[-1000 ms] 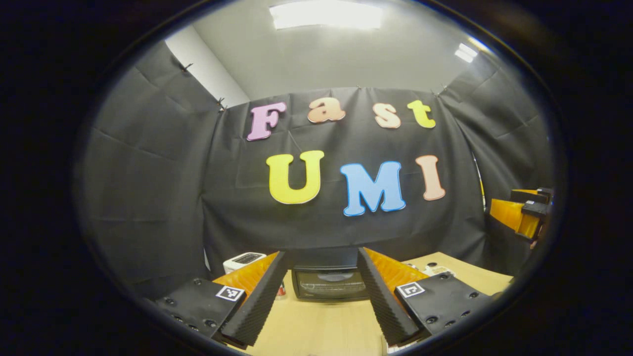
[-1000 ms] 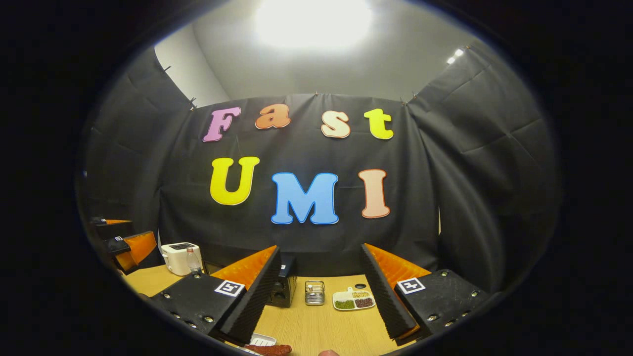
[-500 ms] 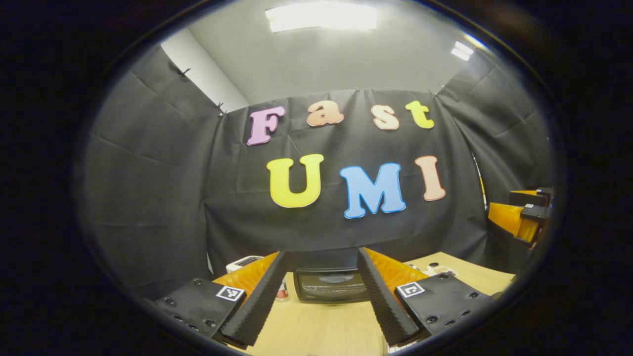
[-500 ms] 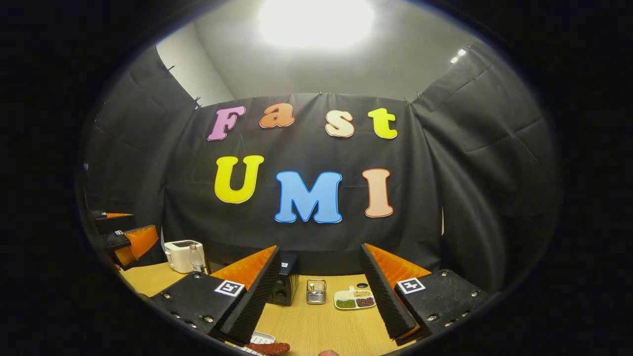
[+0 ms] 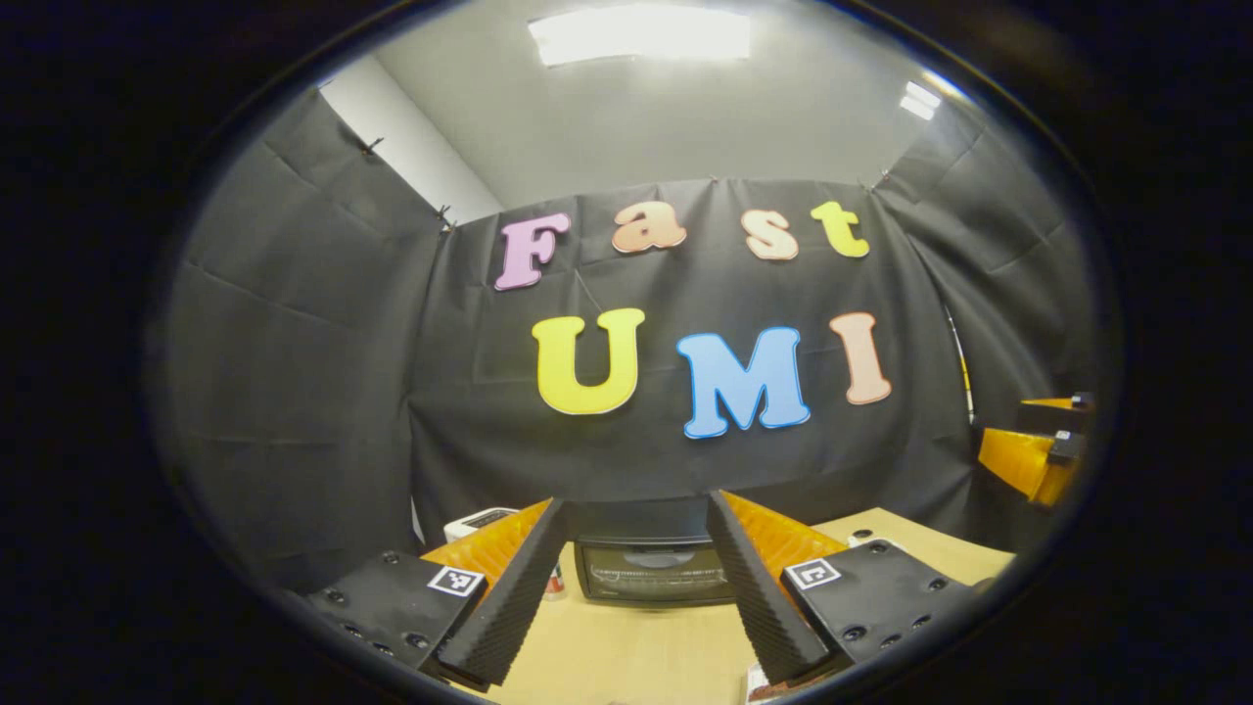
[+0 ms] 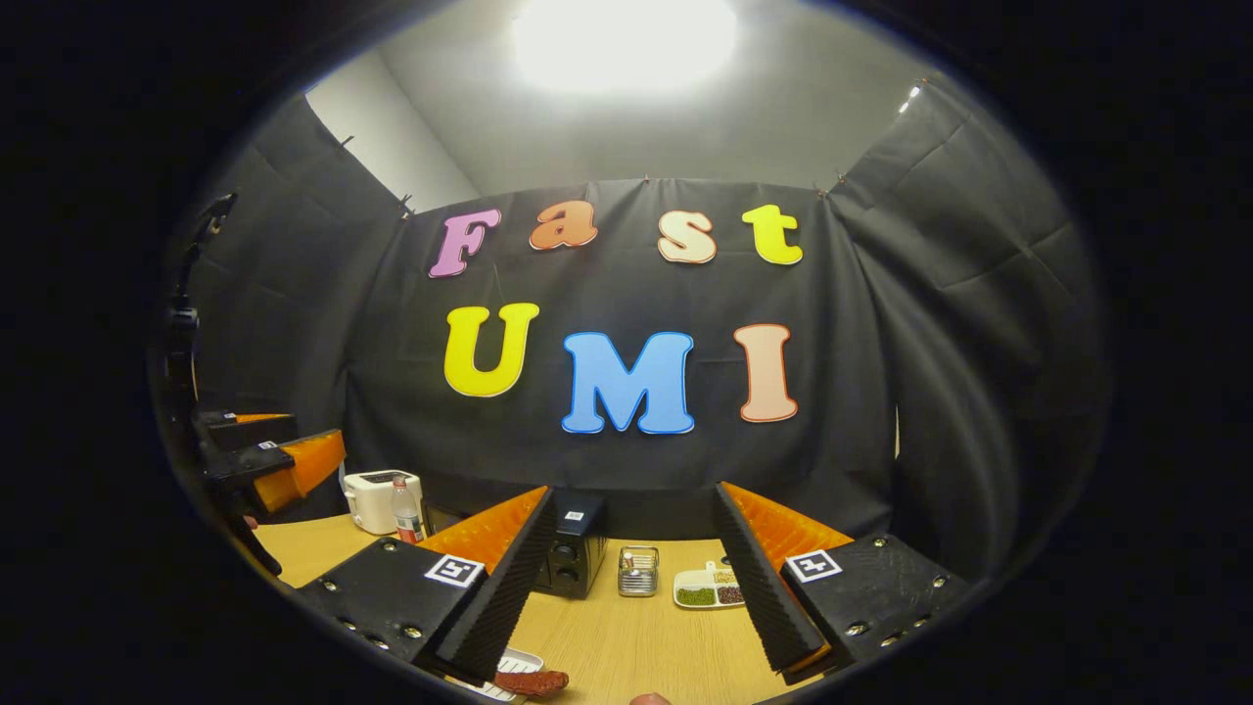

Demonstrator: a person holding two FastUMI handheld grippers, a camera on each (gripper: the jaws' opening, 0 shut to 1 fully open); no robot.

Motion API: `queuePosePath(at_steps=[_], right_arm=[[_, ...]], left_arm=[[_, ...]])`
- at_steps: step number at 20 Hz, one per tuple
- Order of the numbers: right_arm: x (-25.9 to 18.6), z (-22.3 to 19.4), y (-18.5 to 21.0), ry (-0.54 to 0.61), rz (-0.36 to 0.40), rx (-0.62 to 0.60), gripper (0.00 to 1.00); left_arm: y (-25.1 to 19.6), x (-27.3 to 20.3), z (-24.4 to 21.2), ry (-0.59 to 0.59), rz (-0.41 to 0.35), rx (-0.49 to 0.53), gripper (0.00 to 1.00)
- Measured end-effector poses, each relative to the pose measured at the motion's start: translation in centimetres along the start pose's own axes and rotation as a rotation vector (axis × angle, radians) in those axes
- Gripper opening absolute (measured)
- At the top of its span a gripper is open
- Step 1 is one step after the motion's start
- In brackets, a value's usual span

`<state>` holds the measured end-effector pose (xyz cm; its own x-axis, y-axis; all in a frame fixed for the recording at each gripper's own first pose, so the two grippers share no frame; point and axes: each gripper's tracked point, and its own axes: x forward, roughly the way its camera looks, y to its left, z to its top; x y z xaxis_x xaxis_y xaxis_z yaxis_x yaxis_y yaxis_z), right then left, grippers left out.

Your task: Open the electric oven with the left hand, put the food in, and close the electric oven.

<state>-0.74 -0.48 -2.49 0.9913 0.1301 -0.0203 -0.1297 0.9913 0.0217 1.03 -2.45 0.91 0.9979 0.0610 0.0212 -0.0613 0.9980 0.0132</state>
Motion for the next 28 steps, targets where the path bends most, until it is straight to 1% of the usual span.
queuePosePath(at_steps=[1, 4, 5, 6, 8, 9, 12, 16, 21, 22, 26, 27, 28], right_arm=[[0.0, -0.1, -0.2, 0.000, 0.004, -0.001, 0.97], [0.3, -0.5, -0.8, 0.011, -0.002, -0.004, 0.96], [0.6, -0.4, -0.9, 0.007, -0.006, -0.001, 0.96], [1.0, -0.6, -0.9, 0.007, -0.009, -0.002, 0.97], [1.9, -0.9, -1.3, 0.011, -0.039, -0.005, 0.96], [2.2, -0.8, -1.5, 0.012, -0.055, -0.001, 0.96], [3.4, -0.5, -1.0, -0.002, -0.087, -0.008, 0.96], [5.0, -0.6, -0.4, 0.001, -0.122, -0.021, 0.96], [6.4, -1.5, 0.0, 0.026, -0.170, -0.051, 0.96], [6.6, -1.6, 0.1, 0.033, -0.181, -0.057, 0.96], [7.1, -2.2, 0.0, 0.055, -0.232, -0.076, 0.96], [7.1, -2.4, 0.0, 0.061, -0.244, -0.079, 0.96], [7.1, -2.7, 0.1, 0.069, -0.255, -0.081, 0.96]], left_arm=[[-0.1, 0.5, 0.0, -0.002, 0.003, 0.000, 1.00], [-0.1, 2.9, -0.7, 0.006, 0.008, -0.003, 1.00], [0.0, 3.9, -1.0, 0.009, 0.008, -0.005, 0.96], [0.1, 4.9, -1.3, 0.007, 0.006, -0.008, 0.96], [0.2, 7.0, -2.1, 0.012, -0.006, -0.009, 0.96], [0.2, 8.1, -2.8, 0.018, -0.014, -0.006, 1.00], [-0.1, 11.5, -3.9, 0.018, -0.042, -0.002, 1.00], [-0.7, 16.0, -6.8, 0.046, -0.088, -0.013, 1.00], [-1.4, 20.4, -11.4, 0.098, -0.142, -0.016, 1.00], [-1.6, 21.2, -12.2, 0.108, -0.152, -0.016, 0.91], [-2.7, 24.0, -16.0, 0.158, -0.196, -0.017, 0.96], [-2.9, 24.6, -17.0, 0.171, -0.206, -0.019, 0.96], [-3.0, 25.3, -17.9, 0.179, -0.213, -0.018, 1.00]])
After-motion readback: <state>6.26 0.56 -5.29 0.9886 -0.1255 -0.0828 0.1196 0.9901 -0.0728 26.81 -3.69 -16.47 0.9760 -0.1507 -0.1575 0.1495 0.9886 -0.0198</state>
